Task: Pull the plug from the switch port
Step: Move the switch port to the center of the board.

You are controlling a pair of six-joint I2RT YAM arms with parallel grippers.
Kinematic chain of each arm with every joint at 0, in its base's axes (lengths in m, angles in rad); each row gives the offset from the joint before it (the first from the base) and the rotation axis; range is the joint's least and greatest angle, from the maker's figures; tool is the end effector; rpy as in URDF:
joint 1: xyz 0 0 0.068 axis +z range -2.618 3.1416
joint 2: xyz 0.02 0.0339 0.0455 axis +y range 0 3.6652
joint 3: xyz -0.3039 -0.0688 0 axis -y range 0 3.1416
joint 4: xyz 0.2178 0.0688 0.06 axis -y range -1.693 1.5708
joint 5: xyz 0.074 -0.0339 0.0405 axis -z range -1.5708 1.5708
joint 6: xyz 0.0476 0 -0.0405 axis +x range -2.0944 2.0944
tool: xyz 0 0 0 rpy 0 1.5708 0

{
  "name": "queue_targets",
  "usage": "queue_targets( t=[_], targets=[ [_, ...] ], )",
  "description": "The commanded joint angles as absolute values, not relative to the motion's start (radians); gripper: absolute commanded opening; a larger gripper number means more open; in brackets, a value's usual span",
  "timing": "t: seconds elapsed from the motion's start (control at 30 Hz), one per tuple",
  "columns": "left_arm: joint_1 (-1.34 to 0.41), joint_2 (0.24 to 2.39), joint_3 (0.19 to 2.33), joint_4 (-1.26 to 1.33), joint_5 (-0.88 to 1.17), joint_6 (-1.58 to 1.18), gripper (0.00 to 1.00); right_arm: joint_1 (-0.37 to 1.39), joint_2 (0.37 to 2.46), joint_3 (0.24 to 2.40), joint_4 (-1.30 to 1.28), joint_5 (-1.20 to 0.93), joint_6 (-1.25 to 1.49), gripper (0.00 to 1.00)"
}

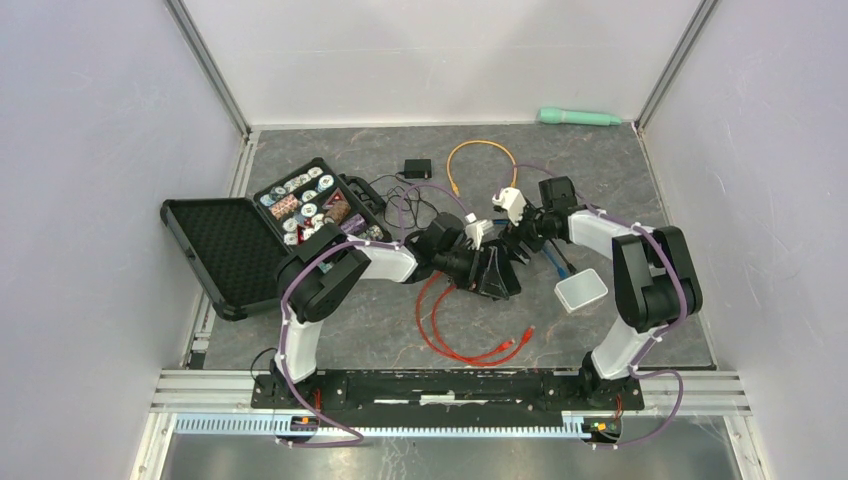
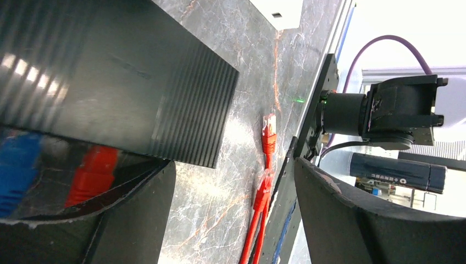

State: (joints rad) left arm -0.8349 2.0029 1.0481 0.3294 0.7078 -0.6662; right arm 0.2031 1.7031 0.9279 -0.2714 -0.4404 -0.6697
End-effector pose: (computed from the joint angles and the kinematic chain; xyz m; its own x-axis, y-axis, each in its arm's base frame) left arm 0.2532 -0.3257 0.1819 -0.8757 0.2674 -0.4021 0.4781 0.3620 -0.8003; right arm 0.3056 0.0837 0.2038 -0.4218 -0.6602 -0.6215 -0.8333 0.5525 -0.0214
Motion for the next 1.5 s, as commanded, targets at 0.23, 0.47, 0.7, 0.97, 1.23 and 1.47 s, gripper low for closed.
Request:
queue_targets(
  t=[0.23,0.47,0.7,0.97,1.23,1.47],
  targets=[
    [-0.845,1.969,1.116,0.276,0.663,-0.605,0.88,0.185,1.695,1.028,-0.294,-0.477,-0.73,0.86],
    [-0.818,1.862,1.148,0.155,0.643,-0.469,0.89,0.164,1.587,1.029,-0.39,-0.513,-0.737,0.91],
    [-0.785,1.796,1.098,0.101,0.579,-0.473,0.91,0.168,1.485,0.944,-0.367,-0.538,-0.632,0.93],
    [-0.724,1.836,1.08,0.108,0.559,-0.517,0.9,0.256,1.356,0.716,-0.193,-0.487,-0.466,0.94],
    [-0.716,1.841,1.067,0.12,0.549,-0.427,0.9,0.265,1.334,0.57,-0.051,-0.55,-0.334,0.95],
    [-0.716,1.906,1.071,0.124,0.531,-0.432,0.9,0.269,1.324,0.545,-0.033,-0.605,-0.29,0.97]
  ],
)
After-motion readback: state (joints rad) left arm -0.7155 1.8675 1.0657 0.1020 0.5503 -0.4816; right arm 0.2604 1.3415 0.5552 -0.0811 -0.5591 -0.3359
